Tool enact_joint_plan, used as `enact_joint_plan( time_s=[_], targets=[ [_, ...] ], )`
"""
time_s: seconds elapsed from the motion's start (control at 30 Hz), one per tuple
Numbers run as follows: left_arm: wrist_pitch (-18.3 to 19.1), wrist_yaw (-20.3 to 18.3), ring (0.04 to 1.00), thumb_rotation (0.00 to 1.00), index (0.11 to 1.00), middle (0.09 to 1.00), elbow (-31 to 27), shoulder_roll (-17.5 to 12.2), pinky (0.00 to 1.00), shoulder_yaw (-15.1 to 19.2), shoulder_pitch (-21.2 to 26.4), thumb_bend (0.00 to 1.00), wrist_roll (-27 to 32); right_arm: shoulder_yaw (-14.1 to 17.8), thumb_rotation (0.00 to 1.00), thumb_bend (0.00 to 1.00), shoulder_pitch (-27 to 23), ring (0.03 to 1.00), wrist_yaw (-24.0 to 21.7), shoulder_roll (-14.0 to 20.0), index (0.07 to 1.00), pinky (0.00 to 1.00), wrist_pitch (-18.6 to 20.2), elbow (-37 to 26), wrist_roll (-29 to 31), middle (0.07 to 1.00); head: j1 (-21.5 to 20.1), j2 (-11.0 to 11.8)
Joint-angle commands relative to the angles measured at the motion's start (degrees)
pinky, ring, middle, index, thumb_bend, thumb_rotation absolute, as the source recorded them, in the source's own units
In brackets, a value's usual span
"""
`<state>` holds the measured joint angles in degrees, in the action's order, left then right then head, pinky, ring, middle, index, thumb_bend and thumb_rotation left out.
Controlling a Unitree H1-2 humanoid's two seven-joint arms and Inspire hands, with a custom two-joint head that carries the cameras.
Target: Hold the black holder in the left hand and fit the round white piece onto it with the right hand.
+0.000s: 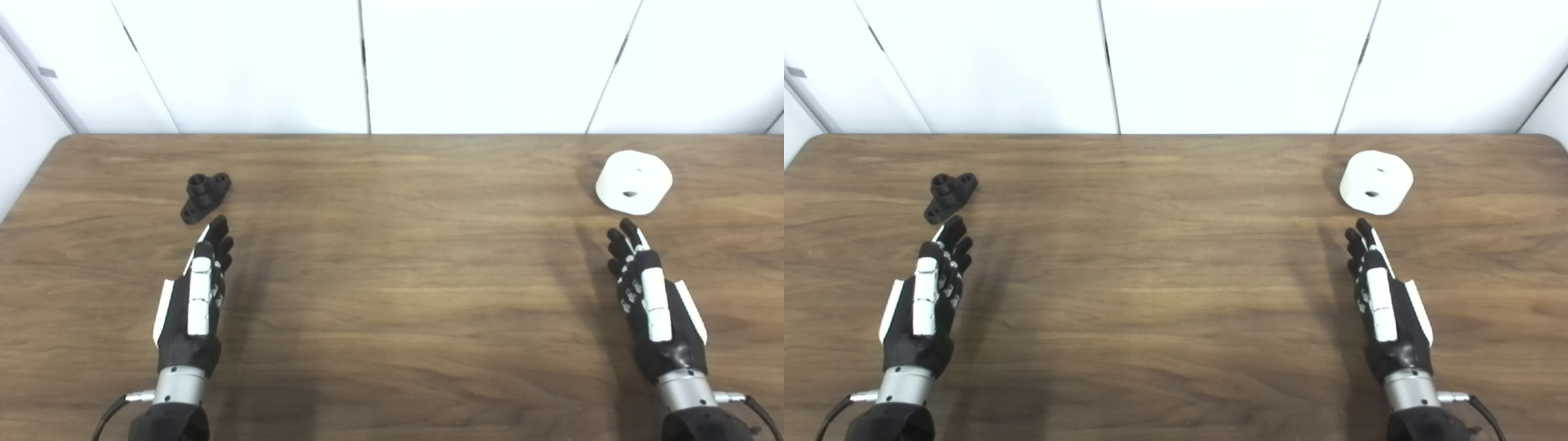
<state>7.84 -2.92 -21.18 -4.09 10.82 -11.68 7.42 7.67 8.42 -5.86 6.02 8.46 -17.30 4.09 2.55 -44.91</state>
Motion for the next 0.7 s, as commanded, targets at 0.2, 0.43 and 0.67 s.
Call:
enact_joint_plan(
  time_s=[0.2, 0.43, 0.67],
  targets=[
    [-1.6, 0.0, 0.968, 0.99, 0.944, 0.97, -1.4, -0.8, 1.0, 0.2, -0.8, 0.52, 0.6, -0.3, 1.0, 0.54, 0.5, 0.991, 0.5, 0.4, 0.974, 1.0, -0.8, -1.8, -0.4, 0.955, 0.2, -0.3],
    [-2.3, -0.1, 0.964, 0.99, 0.945, 0.969, -0.9, -0.8, 1.0, 0.3, -0.6, 0.5, 0.8, -0.3, 1.0, 0.53, 0.3, 0.983, 0.7, 0.2, 0.972, 1.0, -1.7, -1.2, -0.7, 0.957, -0.1, -0.5],
    [-2.1, -0.1, 0.964, 0.99, 0.944, 0.97, -0.8, -1.0, 0.99, 0.2, -0.5, 0.52, 0.5, -0.4, 1.0, 0.54, 0.3, 0.977, 1.1, 0.0, 0.975, 1.0, -1.1, -1.7, -1.0, 0.957, -0.9, -2.0]
  ],
)
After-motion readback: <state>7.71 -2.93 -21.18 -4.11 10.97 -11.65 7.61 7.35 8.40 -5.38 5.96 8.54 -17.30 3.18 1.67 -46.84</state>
